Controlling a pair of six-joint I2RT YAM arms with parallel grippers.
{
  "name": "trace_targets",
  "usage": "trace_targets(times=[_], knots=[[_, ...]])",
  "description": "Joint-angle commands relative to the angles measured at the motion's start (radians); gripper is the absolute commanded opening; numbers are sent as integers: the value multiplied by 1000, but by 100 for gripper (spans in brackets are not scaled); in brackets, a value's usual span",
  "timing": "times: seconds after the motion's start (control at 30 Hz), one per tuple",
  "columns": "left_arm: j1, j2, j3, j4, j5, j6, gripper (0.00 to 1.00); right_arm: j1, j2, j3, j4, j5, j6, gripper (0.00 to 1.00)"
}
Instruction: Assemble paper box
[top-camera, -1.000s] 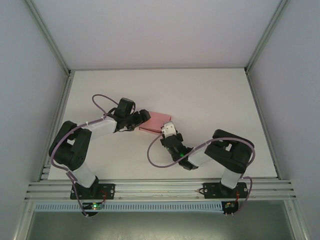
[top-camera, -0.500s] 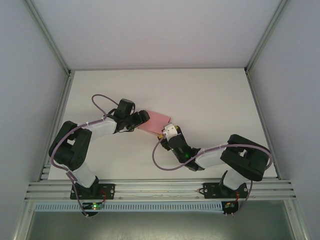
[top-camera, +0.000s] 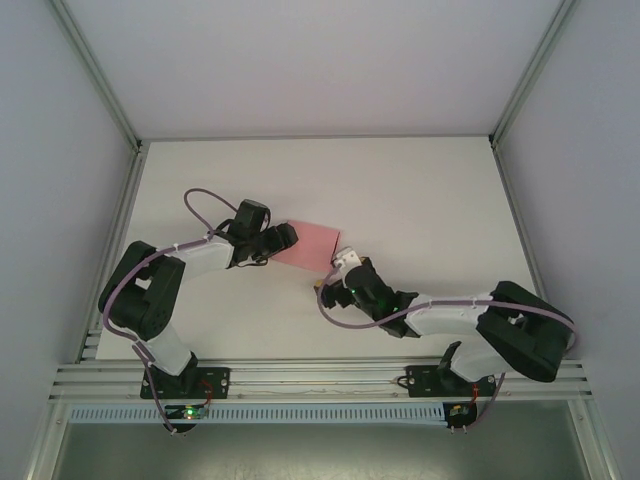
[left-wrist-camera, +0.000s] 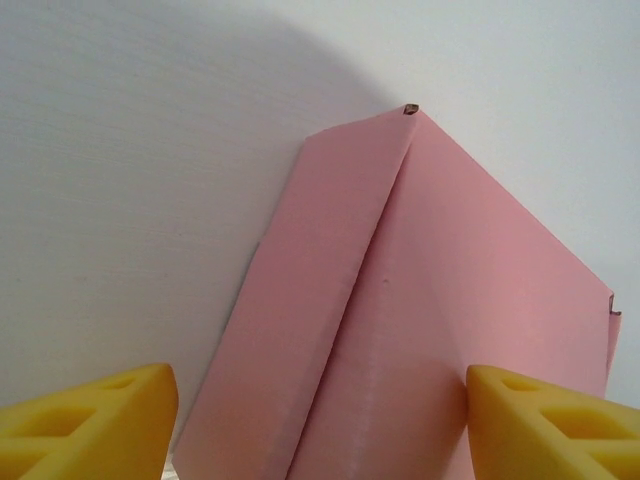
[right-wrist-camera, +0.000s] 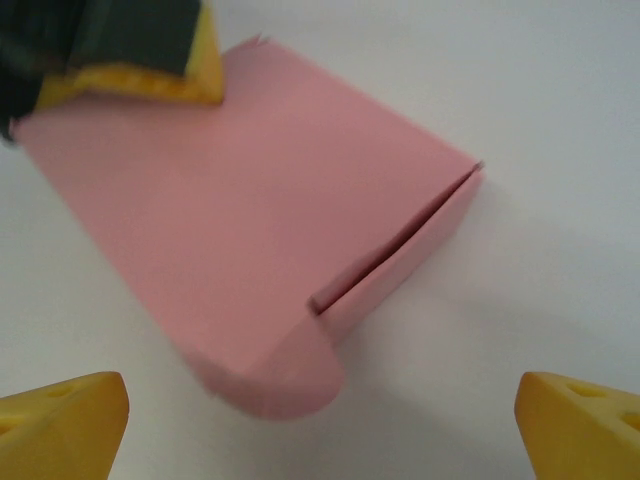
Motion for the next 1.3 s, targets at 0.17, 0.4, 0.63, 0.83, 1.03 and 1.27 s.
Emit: trace_targets(times=[0.17, 0.4, 0.63, 0.83, 1.03, 1.27], knots=[[-10, 62, -20, -79, -66, 34, 72, -161, 3, 126, -111, -123, 254, 98], [-21, 66, -21, -76, -71, 16, 72, -207, 249, 318, -166, -219, 314, 94], [-29, 69, -20, -82, -76, 16, 72, -247, 375, 364, -129, -281, 347, 82], [-35, 55, -18, -89, -82, 26, 72, -273, 426, 344, -106, -324, 357, 68], [-36, 14, 8, -186, -156, 72, 74, -307, 449, 308, -88, -344, 372, 49], [-34, -79, 60, -260, -191, 130, 78, -326, 480, 312, -91, -377, 346, 38]])
